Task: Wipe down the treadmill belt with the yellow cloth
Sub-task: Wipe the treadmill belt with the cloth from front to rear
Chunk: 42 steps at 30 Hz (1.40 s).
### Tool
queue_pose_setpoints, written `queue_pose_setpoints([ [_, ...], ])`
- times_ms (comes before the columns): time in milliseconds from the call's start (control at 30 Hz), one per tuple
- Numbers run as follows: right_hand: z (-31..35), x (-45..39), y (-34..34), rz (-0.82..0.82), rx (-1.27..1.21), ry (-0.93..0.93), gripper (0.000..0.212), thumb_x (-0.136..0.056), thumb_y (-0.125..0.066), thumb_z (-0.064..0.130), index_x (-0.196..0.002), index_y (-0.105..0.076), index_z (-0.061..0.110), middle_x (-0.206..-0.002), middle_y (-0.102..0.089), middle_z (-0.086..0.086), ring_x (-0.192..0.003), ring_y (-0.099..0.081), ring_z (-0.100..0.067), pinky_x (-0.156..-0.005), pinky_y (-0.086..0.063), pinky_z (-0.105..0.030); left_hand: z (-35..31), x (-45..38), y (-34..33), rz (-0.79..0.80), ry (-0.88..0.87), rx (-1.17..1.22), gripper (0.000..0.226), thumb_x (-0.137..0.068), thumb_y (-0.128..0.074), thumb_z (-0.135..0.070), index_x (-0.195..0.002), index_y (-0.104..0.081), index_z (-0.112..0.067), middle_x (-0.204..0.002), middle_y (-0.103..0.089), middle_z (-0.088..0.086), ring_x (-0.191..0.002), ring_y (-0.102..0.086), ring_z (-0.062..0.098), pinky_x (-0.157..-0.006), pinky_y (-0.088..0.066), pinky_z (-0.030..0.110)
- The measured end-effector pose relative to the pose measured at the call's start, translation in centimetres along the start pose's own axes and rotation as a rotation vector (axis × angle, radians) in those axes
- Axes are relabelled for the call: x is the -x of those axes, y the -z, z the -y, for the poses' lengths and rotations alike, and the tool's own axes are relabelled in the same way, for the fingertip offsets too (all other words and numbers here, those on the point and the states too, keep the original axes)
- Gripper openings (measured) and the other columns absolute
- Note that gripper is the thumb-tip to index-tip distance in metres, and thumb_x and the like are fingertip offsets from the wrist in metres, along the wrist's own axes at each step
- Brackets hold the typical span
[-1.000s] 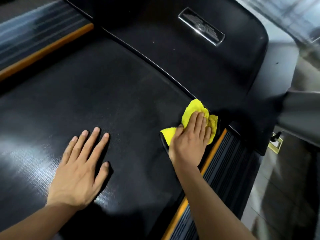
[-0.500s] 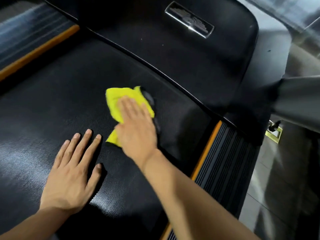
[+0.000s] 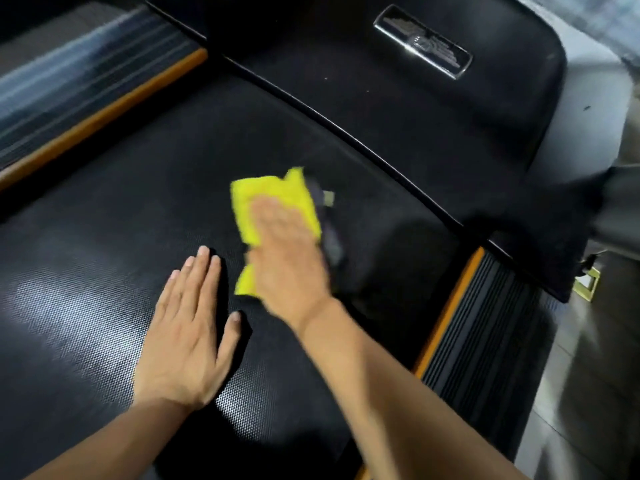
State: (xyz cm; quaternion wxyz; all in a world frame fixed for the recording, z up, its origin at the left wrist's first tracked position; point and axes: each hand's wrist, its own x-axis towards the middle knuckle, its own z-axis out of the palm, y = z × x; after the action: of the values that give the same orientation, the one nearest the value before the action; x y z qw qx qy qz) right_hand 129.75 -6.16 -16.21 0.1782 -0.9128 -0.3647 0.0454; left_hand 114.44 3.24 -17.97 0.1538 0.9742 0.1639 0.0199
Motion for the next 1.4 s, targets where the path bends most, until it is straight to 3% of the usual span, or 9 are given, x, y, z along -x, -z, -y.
queue_pose_setpoints([
  [100, 1.6, -0.6, -1.3, 0.023, 0.018, 0.185, 0.066, -0.09, -0.034, 0.031, -0.153, -0.032, 0.013, -0.161, -0.029, -0.003, -0.15, -0.022, -0.016, -0.123, -0.013, -0.036, 0.4, 0.0, 0.0, -0.026, 0.021, 0.019, 0.072, -0.098, -0.032, -0.041, -0.155, -0.026, 0.003, -0.166, -0.019, 0.017, -0.155, -0.015, 0.029, -0.124, -0.017, 0.051],
  [233, -5.6, 1.8, 2.2, -0.192, -0.076, -0.215, 0.05, -0.099, -0.037, 0.02, -0.147, -0.043, 0.012, -0.143, -0.052, -0.007, -0.118, -0.055, -0.01, -0.102, -0.04, -0.028, 0.2, 0.0, 0.2, -0.017, 0.02, -0.006, 0.071, -0.098, -0.03, -0.04, -0.155, -0.024, 0.002, -0.166, -0.019, 0.016, -0.155, -0.014, 0.029, -0.125, -0.016, 0.049],
  [367, -11.8, 5.4, 4.6, -0.245, 0.08, -0.459, 0.063, -0.093, -0.034, 0.03, -0.153, -0.032, 0.01, -0.161, -0.029, -0.008, -0.15, -0.021, -0.023, -0.123, -0.012, -0.043, -0.2, 0.0, 0.3, -0.005, 0.044, -0.021, 0.072, -0.099, -0.03, -0.042, -0.156, -0.022, 0.001, -0.167, -0.016, 0.015, -0.156, -0.011, 0.026, -0.125, -0.015, 0.048],
  [467, -10.5, 4.9, 3.4, -0.237, 0.052, -0.476, 0.063, -0.091, -0.029, 0.024, -0.151, -0.034, 0.004, -0.158, -0.033, -0.013, -0.149, -0.025, -0.03, -0.123, -0.014, -0.046, -0.4, 0.0, 0.3, -0.001, 0.058, -0.024, 0.072, -0.1, -0.029, -0.043, -0.157, -0.019, -0.001, -0.168, -0.013, 0.012, -0.157, -0.006, 0.023, -0.126, -0.013, 0.046],
  [700, -0.7, 9.0, 0.8, 0.144, 0.121, 0.297, 0.07, -0.09, -0.041, 0.023, -0.157, -0.023, 0.016, -0.164, -0.019, 0.002, -0.152, -0.012, -0.012, -0.124, -0.012, -0.037, 0.1, 0.0, 0.1, -0.017, 0.037, 0.017, 0.067, -0.102, -0.026, -0.04, -0.157, -0.023, -0.001, -0.167, -0.017, 0.013, -0.156, -0.011, 0.024, -0.126, -0.013, 0.045],
  [1067, -3.3, -5.4, 0.4, -0.049, 0.089, -0.09, 0.059, -0.094, -0.032, 0.02, -0.153, -0.032, 0.011, -0.162, -0.028, -0.007, -0.15, -0.023, -0.024, -0.123, -0.014, -0.043, 6.1, 4.7, 3.1, -0.091, 0.248, -0.02, 0.066, -0.101, -0.027, -0.044, -0.159, -0.021, -0.013, -0.169, -0.013, 0.006, -0.156, -0.008, 0.022, -0.126, -0.01, 0.045],
  [1200, 2.2, -0.4, -1.4, 0.073, 0.01, 0.118, 0.057, -0.093, -0.039, 0.013, -0.15, -0.036, 0.012, -0.158, -0.035, -0.008, -0.145, -0.032, -0.027, -0.118, -0.029, -0.044, 10.1, 4.0, 3.8, -0.105, 0.375, -0.061, 0.066, -0.1, -0.028, -0.046, -0.159, -0.025, -0.016, -0.168, -0.016, 0.007, -0.156, -0.011, 0.025, -0.126, -0.01, 0.045],
  [1300, 7.3, 4.4, -3.7, 0.183, 0.055, 0.509, 0.066, -0.089, -0.041, 0.024, -0.154, -0.031, 0.016, -0.162, -0.026, 0.001, -0.15, -0.023, -0.014, -0.121, -0.017, -0.037, 10.5, 3.8, 3.5, -0.113, 0.362, -0.074, 0.064, -0.1, -0.029, -0.042, -0.158, -0.027, -0.014, -0.168, -0.018, 0.007, -0.156, -0.013, 0.025, -0.126, -0.011, 0.045],
  [1400, 7.7, 3.3, -4.2, 0.248, 0.052, 0.593, 0.069, -0.09, -0.039, 0.031, -0.156, -0.025, 0.02, -0.164, -0.019, 0.007, -0.151, -0.012, -0.008, -0.122, -0.011, -0.035, 10.5, 4.0, 3.5, -0.125, 0.365, -0.052, 0.062, -0.101, -0.029, -0.04, -0.158, -0.027, -0.015, -0.168, -0.018, 0.006, -0.156, -0.012, 0.023, -0.126, -0.01, 0.043],
])
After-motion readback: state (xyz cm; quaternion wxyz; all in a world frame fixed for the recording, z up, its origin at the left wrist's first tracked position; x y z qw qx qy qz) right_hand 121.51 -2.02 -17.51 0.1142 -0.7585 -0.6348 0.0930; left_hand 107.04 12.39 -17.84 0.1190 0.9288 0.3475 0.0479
